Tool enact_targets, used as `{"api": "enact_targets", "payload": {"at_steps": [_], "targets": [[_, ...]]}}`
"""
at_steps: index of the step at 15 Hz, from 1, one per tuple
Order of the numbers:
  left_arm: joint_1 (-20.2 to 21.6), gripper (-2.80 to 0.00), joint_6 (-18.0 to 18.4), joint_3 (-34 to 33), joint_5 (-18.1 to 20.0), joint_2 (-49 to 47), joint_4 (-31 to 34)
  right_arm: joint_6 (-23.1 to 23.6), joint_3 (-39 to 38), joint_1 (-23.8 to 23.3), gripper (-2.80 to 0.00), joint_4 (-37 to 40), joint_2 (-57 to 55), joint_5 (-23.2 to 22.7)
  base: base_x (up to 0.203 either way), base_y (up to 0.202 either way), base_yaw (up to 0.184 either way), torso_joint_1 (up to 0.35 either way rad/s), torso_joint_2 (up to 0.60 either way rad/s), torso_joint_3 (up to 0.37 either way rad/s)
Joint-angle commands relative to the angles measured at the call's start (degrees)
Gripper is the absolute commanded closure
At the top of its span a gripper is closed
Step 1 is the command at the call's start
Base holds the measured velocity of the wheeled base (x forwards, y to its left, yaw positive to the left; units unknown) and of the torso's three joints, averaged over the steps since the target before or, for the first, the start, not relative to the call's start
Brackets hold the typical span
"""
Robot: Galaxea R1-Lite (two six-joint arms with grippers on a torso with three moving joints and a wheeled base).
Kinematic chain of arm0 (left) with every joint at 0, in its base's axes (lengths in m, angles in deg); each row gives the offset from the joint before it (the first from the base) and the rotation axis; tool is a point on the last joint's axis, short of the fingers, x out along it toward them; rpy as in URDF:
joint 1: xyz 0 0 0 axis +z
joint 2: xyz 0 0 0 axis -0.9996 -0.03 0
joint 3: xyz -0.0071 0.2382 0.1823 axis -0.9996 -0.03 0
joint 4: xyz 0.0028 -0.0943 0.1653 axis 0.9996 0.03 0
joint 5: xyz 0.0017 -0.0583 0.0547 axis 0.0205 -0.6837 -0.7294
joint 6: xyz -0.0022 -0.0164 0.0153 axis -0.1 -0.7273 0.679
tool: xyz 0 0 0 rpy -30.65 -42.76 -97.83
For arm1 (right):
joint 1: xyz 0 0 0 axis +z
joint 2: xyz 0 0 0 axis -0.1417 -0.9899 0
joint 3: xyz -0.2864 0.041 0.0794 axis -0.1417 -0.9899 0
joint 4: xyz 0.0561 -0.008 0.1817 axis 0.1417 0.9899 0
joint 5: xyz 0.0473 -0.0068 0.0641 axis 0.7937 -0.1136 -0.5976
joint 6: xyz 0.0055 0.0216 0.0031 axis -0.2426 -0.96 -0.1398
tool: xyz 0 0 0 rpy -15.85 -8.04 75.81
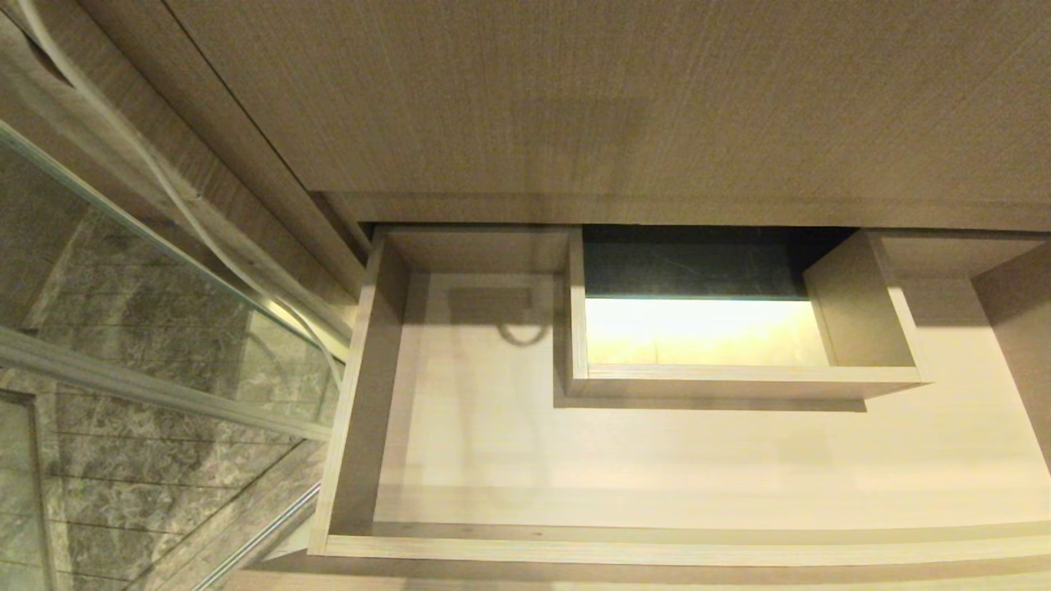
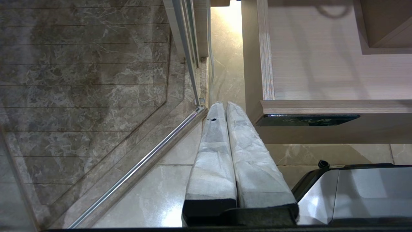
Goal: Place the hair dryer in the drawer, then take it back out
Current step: Pick up the hairdryer
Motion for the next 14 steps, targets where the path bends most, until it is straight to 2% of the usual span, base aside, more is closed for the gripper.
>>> {"api": "enact_targets", "payload": {"at_steps": [1, 3, 5, 14], "targets": [[0.00, 0.00, 0.00, 0.00, -0.01, 0.02, -0.02, -0.93, 0.04, 1.28, 0.00, 1.15, 6.41, -0.14, 0.000, 0.000, 0.000, 0.000, 0.00, 0.000], [0.00, 0.00, 0.00, 0.00, -0.01, 0.02, -0.02, -2.23, 0.02, 1.45, 0.00, 1.08, 11.60, 0.06, 0.000, 0.000, 0.000, 0.000, 0.00, 0.000], [0.00, 0.00, 0.00, 0.00, -0.01, 0.02, -0.02, -3.75, 0.00, 1.55, 0.00, 1.04, 11.84, 0.39, 0.000, 0.000, 0.000, 0.000, 0.00, 0.000], [0.00, 0.00, 0.00, 0.00, -0.01, 0.02, -0.02, -3.63, 0.00, 1.49, 0.00, 1.02, 11.84, 0.37, 0.000, 0.000, 0.000, 0.000, 0.00, 0.000]]}}
